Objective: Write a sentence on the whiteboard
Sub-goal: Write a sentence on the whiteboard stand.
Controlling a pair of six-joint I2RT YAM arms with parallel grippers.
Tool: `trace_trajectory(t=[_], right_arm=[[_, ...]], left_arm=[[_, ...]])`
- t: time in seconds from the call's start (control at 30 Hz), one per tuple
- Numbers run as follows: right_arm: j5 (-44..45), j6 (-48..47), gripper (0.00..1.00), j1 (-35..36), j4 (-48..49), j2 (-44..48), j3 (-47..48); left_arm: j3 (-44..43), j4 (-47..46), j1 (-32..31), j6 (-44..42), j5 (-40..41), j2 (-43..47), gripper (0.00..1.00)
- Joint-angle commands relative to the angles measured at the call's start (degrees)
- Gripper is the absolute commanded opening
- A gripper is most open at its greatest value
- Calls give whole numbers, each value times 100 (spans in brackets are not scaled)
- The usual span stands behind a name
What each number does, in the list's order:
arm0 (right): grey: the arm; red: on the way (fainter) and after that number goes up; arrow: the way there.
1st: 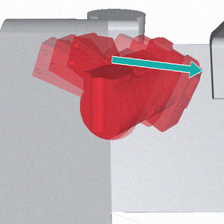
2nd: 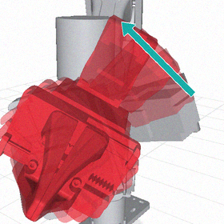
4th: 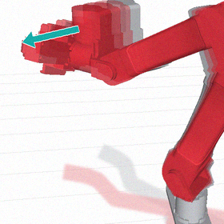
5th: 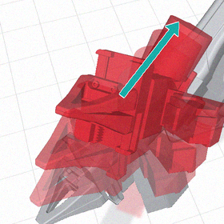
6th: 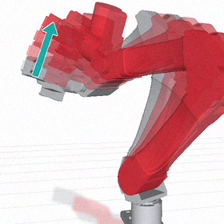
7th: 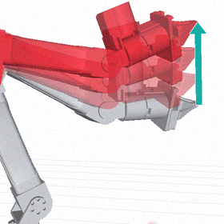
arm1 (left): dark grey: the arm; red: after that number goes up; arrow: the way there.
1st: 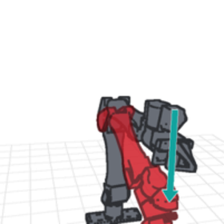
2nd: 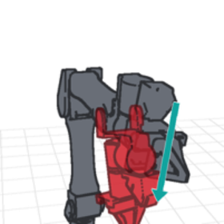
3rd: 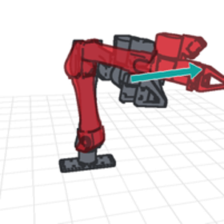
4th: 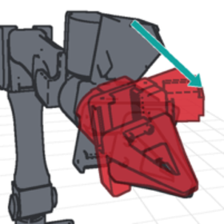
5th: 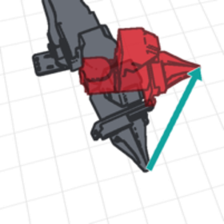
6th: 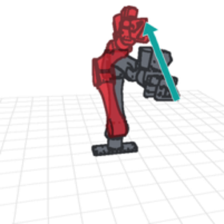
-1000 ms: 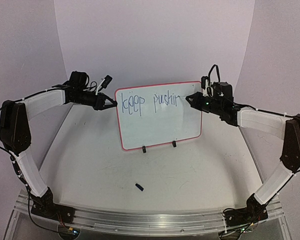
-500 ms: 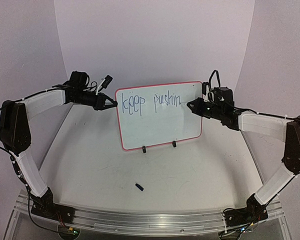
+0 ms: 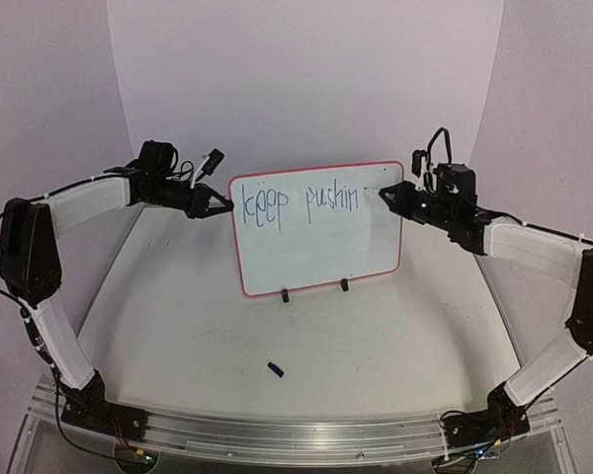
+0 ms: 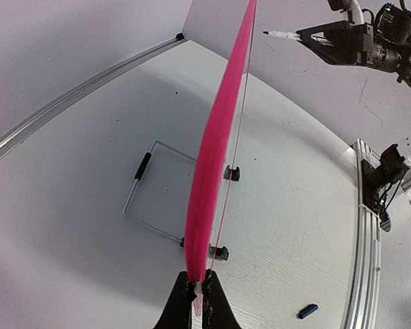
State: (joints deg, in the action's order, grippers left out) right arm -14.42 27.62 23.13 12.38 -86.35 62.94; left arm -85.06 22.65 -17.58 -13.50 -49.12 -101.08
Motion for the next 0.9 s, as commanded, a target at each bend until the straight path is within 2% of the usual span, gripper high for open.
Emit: trace_trajectory(t=[0.0, 0.5, 0.87], right_arm=[[-54, 41, 0, -63, 118, -106, 146], [-161, -3, 0, -164, 223, -400, 400], [-548, -69, 0, -164, 248, -556, 413]], left_arm=[[-90, 452, -117, -67, 121, 102, 0], [-94, 468, -114, -89, 157, 75, 0], [-96, 480, -114, -96, 162, 66, 0]])
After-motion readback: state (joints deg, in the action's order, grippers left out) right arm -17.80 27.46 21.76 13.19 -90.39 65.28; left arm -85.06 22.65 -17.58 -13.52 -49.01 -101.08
